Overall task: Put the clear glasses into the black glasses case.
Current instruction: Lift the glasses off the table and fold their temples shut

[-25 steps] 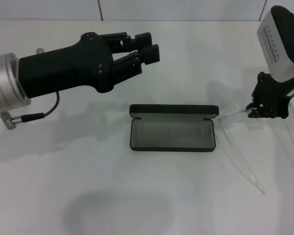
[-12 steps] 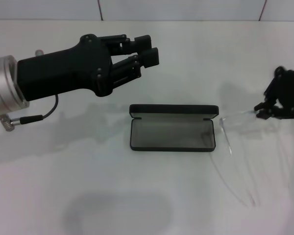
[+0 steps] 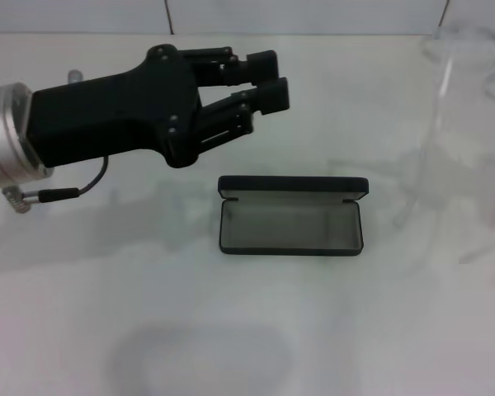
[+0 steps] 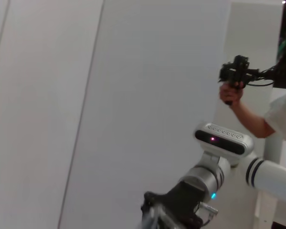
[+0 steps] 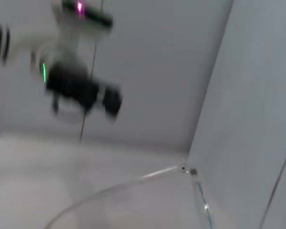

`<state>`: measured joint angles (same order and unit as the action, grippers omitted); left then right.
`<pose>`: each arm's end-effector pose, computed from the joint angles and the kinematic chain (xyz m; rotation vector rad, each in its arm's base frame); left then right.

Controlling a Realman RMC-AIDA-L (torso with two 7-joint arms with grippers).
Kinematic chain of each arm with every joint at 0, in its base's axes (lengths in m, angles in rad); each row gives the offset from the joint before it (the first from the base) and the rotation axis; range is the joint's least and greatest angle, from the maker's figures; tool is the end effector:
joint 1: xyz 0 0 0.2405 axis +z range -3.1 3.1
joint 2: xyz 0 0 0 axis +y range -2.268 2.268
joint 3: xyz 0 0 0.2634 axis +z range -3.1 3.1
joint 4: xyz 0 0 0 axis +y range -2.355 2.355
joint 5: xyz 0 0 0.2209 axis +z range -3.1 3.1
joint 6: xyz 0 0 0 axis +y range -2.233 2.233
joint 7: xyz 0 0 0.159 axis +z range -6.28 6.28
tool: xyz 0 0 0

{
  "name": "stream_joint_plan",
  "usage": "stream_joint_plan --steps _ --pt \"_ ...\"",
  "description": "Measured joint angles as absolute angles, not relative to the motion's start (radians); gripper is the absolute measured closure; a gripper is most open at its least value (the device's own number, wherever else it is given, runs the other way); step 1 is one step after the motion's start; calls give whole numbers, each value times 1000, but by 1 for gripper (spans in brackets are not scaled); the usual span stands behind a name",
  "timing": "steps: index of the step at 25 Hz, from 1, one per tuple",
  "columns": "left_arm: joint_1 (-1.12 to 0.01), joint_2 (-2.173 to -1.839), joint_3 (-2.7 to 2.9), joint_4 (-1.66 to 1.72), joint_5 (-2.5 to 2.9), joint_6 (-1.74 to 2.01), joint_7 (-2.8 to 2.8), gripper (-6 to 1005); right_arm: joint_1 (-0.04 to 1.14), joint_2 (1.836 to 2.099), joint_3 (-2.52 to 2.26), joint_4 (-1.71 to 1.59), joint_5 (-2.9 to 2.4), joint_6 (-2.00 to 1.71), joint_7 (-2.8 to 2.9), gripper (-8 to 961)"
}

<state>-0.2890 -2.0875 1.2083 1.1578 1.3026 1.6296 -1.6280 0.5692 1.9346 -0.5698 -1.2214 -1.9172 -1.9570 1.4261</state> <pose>-0.1542 0.3079 0.0280 -2.7308 -0.3253 -1.2896 0.1973 0.3507 0.1462 -2.7202 -0.1580 0.5383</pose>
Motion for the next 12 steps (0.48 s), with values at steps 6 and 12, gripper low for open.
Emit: stream_joint_plan --steps 6,12 --pt "-320 -2090 1215 1159 1266 1670 -1628 687 502 1955 -565 -975 -1654 -1953 1258 887" --pt "-347 -2089 1216 1160 1154 1741 -1627 686 569 1970 -572 -690 -1645 -1928 1088 887"
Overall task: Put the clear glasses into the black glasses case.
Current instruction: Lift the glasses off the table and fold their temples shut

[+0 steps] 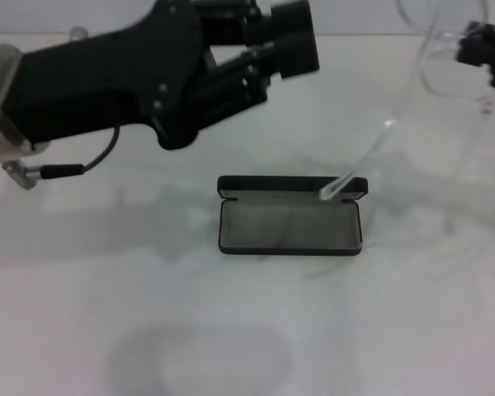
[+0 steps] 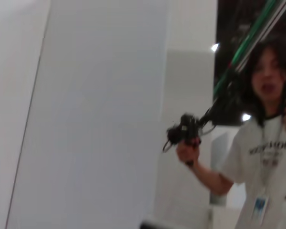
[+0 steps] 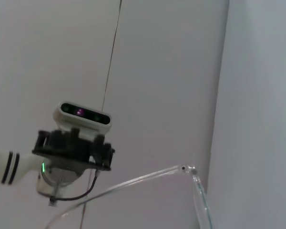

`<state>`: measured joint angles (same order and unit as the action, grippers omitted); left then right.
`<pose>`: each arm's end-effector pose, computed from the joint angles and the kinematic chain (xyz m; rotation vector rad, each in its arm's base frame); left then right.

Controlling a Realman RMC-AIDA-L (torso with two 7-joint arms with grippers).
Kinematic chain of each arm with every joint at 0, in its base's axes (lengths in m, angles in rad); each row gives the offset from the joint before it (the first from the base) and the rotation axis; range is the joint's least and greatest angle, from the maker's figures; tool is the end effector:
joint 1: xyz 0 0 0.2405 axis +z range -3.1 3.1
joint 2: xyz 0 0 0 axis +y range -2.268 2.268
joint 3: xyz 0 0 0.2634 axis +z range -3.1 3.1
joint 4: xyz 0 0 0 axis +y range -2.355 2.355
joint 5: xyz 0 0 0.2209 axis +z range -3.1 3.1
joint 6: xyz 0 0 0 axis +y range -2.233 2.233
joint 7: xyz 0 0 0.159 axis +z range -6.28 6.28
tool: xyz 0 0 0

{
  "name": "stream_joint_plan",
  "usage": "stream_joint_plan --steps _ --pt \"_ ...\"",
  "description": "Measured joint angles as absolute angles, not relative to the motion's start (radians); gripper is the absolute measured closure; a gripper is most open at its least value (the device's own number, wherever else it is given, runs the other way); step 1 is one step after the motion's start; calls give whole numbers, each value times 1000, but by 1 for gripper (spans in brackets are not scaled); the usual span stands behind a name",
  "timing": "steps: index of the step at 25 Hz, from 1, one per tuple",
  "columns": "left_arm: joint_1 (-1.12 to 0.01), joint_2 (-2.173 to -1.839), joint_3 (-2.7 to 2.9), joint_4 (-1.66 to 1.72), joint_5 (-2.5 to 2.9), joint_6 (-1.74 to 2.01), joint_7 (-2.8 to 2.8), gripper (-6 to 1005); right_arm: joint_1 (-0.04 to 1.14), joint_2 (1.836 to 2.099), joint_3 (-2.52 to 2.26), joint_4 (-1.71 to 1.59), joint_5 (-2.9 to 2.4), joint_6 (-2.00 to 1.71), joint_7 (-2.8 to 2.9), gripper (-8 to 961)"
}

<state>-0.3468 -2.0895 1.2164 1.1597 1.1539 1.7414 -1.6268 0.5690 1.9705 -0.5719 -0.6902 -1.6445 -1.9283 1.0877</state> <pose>-0.1195 0.2986 0.0449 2.7183 0.1353 1.5338 0.2135 0.3470 0.0866 -2.5201 -0.1568 1.1767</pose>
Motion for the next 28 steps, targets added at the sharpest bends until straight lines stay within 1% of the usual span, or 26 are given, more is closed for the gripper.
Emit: stream_joint_plan --steps 2,4,6,10,13,18,28 --pt "-347 -2091 1223 1154 1127 1752 -1621 714 591 1974 -576 -617 -1645 -1919 1042 887" --pt "-347 -2091 1243 1150 1116 1759 -1608 743 618 1984 -585 -549 -1645 -1906 996 887" --pt "-346 -2092 1279 1145 1114 1760 -1583 771 643 2004 -602 -512 -1645 -1893 965 887" --pt "-357 -2094 1320 1111 1112 1758 -1555 821 682 2020 -633 -475 -1635 -1891 941 887" --pt "-372 -2094 1330 1066 1110 1758 -1538 854 711 2022 -659 -440 -1620 -1895 929 887" --pt "-383 -2094 1331 1011 1109 1758 -1500 908 722 2022 -665 -429 -1616 -1909 922 887" --pt "-408 -2094 1324 907 1073 1753 -1398 904 726 2022 -677 -414 -1607 -1917 914 886"
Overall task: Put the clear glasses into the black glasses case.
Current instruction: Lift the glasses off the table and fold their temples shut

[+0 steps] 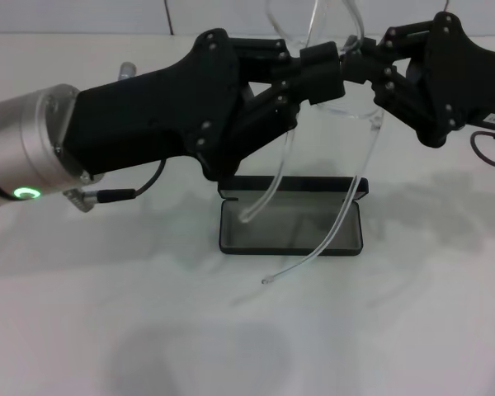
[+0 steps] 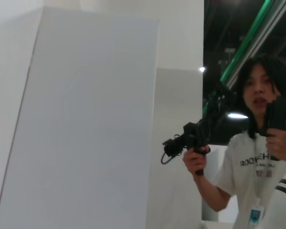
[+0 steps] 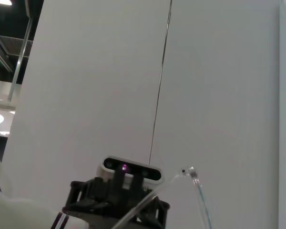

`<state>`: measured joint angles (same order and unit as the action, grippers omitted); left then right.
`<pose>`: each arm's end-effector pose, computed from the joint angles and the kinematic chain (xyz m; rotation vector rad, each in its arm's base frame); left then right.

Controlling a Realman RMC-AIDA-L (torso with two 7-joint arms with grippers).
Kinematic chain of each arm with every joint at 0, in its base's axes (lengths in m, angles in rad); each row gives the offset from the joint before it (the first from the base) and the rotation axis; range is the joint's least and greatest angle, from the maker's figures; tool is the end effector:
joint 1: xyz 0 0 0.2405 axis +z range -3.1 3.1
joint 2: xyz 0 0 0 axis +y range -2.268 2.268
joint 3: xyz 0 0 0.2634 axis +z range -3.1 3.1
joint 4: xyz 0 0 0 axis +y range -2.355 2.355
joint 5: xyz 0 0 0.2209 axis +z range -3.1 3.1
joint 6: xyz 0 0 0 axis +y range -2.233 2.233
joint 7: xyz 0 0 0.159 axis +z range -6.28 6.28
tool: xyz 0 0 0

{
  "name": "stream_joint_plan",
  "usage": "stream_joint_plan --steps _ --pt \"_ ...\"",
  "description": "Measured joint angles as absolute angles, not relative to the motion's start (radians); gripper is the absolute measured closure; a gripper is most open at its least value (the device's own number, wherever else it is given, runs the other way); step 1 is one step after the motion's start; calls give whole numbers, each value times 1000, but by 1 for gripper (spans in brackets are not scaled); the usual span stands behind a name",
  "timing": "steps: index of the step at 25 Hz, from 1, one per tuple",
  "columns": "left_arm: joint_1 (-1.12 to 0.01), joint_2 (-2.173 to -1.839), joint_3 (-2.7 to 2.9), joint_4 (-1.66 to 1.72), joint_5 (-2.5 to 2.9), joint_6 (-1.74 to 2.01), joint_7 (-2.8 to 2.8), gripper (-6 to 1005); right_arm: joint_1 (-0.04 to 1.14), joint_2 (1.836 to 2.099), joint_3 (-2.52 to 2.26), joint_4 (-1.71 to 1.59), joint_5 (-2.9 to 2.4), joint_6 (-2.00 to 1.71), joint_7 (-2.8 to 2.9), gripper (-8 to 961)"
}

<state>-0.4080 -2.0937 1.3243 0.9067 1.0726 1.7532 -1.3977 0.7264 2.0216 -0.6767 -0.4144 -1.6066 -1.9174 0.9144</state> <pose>-0.1286 0.3005 0.0055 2.6390 0.1118 1.6168 0.1635 0.3533 0.0177 -2.5740 -0.2415 1.4305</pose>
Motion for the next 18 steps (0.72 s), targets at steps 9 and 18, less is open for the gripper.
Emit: stream_joint_plan --steps 9,18 --pt "-458 -2094 1324 804 1066 1745 -1338 903 730 2023 -687 -407 -1605 -1919 913 886" --pt "-450 -2094 1323 779 1050 1745 -1301 903 745 2023 -687 -375 -1604 -1920 896 886"
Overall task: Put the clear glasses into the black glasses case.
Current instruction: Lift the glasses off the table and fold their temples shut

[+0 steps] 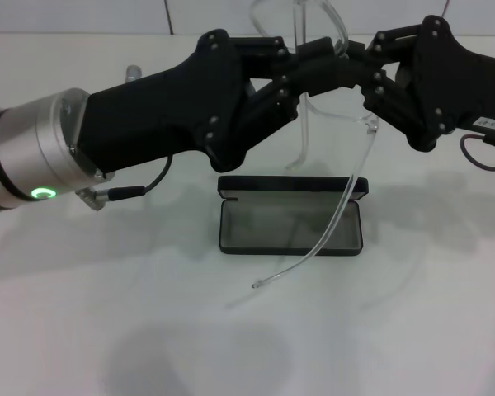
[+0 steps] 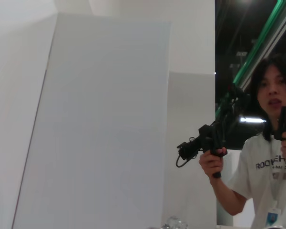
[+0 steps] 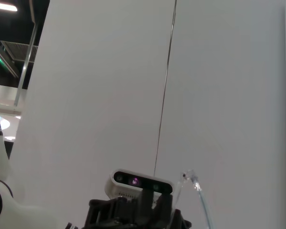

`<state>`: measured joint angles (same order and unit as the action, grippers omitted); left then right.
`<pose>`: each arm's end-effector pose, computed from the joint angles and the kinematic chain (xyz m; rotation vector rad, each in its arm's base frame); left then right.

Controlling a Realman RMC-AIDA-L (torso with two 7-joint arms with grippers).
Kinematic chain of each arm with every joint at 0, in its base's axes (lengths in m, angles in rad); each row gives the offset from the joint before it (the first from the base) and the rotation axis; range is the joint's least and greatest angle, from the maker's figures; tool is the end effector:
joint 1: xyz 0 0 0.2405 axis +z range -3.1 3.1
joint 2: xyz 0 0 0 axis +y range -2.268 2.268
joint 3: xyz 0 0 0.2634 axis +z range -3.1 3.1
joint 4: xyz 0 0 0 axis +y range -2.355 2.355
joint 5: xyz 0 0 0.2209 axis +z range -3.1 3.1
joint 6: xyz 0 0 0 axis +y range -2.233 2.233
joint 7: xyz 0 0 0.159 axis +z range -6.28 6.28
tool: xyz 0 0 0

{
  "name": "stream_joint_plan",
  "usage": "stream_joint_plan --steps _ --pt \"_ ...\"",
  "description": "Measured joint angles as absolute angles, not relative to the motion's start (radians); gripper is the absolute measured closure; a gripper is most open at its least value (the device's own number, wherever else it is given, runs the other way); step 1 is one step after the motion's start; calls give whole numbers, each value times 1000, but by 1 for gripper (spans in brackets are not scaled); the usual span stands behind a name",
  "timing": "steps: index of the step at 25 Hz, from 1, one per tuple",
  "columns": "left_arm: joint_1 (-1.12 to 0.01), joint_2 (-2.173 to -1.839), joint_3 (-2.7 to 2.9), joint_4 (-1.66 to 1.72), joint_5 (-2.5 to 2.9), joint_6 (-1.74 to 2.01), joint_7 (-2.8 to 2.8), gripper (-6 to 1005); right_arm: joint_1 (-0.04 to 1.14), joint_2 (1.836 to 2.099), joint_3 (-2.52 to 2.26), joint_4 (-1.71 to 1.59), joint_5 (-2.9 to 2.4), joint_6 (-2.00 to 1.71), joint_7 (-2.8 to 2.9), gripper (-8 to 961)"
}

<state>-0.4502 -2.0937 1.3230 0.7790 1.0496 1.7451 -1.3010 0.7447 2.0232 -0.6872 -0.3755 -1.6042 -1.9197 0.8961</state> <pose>-0.1368 0.3091 -0.0058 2.6554 0.1339 1.6675 0.1589 0.3522 0.0109 -2.5837 -0.2420 1.4591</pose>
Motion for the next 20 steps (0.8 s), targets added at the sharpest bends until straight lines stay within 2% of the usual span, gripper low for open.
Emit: stream_joint_plan --steps 20 --pt "-460 -2095 1341 732 1008 1758 -1262 904 738 2023 -695 -349 -1573 -1926 858 887"
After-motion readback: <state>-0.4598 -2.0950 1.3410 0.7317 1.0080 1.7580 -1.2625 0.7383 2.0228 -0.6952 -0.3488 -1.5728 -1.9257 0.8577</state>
